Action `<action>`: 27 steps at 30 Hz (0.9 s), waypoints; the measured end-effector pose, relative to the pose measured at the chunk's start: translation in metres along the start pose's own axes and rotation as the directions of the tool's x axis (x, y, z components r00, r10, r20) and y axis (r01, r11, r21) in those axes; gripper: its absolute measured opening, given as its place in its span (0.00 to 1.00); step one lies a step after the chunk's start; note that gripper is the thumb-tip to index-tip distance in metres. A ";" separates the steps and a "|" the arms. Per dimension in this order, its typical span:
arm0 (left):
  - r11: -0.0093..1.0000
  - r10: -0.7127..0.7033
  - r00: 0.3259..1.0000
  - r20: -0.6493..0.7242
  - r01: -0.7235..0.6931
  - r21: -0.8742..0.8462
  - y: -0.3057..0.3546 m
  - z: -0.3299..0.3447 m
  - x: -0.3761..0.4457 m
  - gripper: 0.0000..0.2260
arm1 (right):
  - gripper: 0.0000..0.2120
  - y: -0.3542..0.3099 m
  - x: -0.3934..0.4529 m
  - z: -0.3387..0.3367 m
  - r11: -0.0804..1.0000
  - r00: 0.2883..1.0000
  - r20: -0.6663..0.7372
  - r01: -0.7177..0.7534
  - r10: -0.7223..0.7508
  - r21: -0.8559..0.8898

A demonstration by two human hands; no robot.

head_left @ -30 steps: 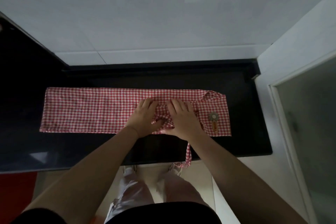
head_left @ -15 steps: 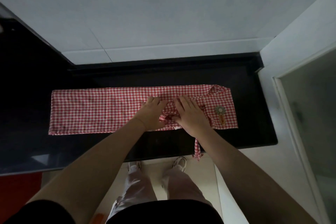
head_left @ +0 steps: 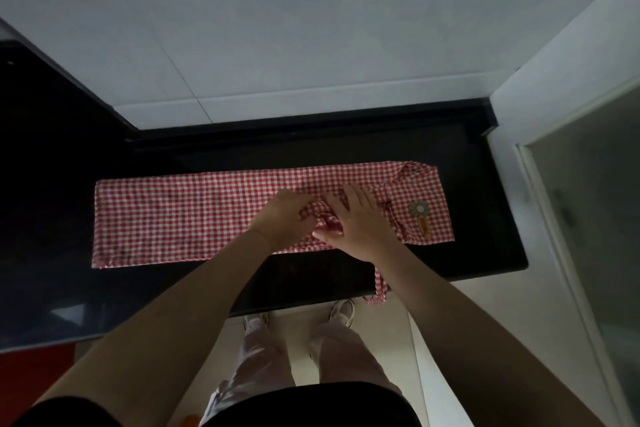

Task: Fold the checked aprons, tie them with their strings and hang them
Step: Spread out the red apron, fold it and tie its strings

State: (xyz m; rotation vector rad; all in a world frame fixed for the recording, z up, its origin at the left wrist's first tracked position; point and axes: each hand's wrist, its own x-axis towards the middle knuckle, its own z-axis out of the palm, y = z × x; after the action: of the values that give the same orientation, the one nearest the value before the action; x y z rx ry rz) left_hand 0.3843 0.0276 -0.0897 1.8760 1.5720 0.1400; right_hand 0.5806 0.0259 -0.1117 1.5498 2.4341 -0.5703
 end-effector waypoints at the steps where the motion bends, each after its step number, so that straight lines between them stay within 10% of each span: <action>1: 1.000 0.003 1.000 0.000 -0.003 0.017 -0.002 0.002 0.000 0.10 | 0.47 -0.002 0.000 -0.001 1.000 1.000 0.009 -0.004 0.004 0.000; 11: 0.991 0.016 0.997 -0.072 -0.006 0.131 -0.017 0.012 -0.005 0.24 | 0.26 -0.032 0.006 0.007 0.998 0.913 -0.405 -0.035 0.053 0.052; 20: 0.915 -0.121 0.985 -0.120 0.158 0.370 -0.088 0.028 -0.044 0.31 | 0.36 -0.023 0.009 0.049 0.991 0.981 -0.183 -0.088 0.069 -0.098; 27: 0.933 -0.224 0.955 -0.196 0.268 0.239 -0.119 0.004 -0.079 0.28 | 0.35 -0.060 0.012 0.024 0.976 0.956 -0.218 -0.213 0.198 -0.048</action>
State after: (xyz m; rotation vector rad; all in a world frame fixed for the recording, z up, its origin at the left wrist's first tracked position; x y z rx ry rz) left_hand 0.2660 -0.0402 -0.1326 1.8808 2.0113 -0.0284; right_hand 0.5206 0.0035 -0.1248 1.8903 2.3660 -0.2906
